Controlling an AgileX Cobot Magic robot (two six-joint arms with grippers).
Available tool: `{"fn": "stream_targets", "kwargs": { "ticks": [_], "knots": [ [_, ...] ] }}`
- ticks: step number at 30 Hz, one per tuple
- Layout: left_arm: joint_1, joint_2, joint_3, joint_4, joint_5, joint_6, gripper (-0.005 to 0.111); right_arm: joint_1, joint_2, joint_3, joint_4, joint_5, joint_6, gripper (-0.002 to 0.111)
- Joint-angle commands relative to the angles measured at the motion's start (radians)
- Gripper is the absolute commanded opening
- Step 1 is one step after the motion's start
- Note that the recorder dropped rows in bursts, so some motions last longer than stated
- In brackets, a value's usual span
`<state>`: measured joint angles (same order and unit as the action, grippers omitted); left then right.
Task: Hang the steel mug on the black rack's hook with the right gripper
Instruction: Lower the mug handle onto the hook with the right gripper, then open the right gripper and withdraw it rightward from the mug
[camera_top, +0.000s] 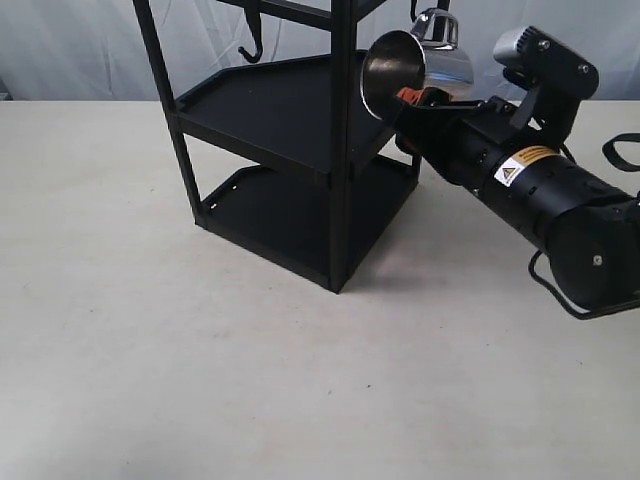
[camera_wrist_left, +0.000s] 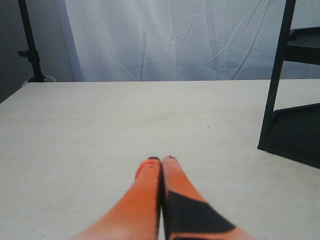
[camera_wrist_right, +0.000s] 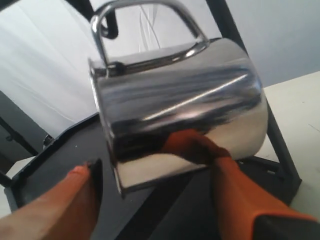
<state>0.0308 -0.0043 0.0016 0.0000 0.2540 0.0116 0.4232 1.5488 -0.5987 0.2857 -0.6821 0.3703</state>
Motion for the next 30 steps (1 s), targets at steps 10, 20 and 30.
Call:
{"fn": "stream_targets", "kwargs": {
  "ticks": [10,20,30],
  "knots": [
    [-0.005,0.004,-0.002,0.0,-0.014,-0.004,0.0,0.026,-0.085,0.046,0.005,0.061,0.007,0.06],
    [-0.005,0.004,-0.002,0.0,-0.014,-0.004,0.0,0.026,-0.305,0.242,0.067,0.022,0.006,0.057],
    [-0.005,0.004,-0.002,0.0,-0.014,-0.004,0.0,0.026,-0.714,0.445,0.132,0.048,0.006,0.0]
  ]
}}
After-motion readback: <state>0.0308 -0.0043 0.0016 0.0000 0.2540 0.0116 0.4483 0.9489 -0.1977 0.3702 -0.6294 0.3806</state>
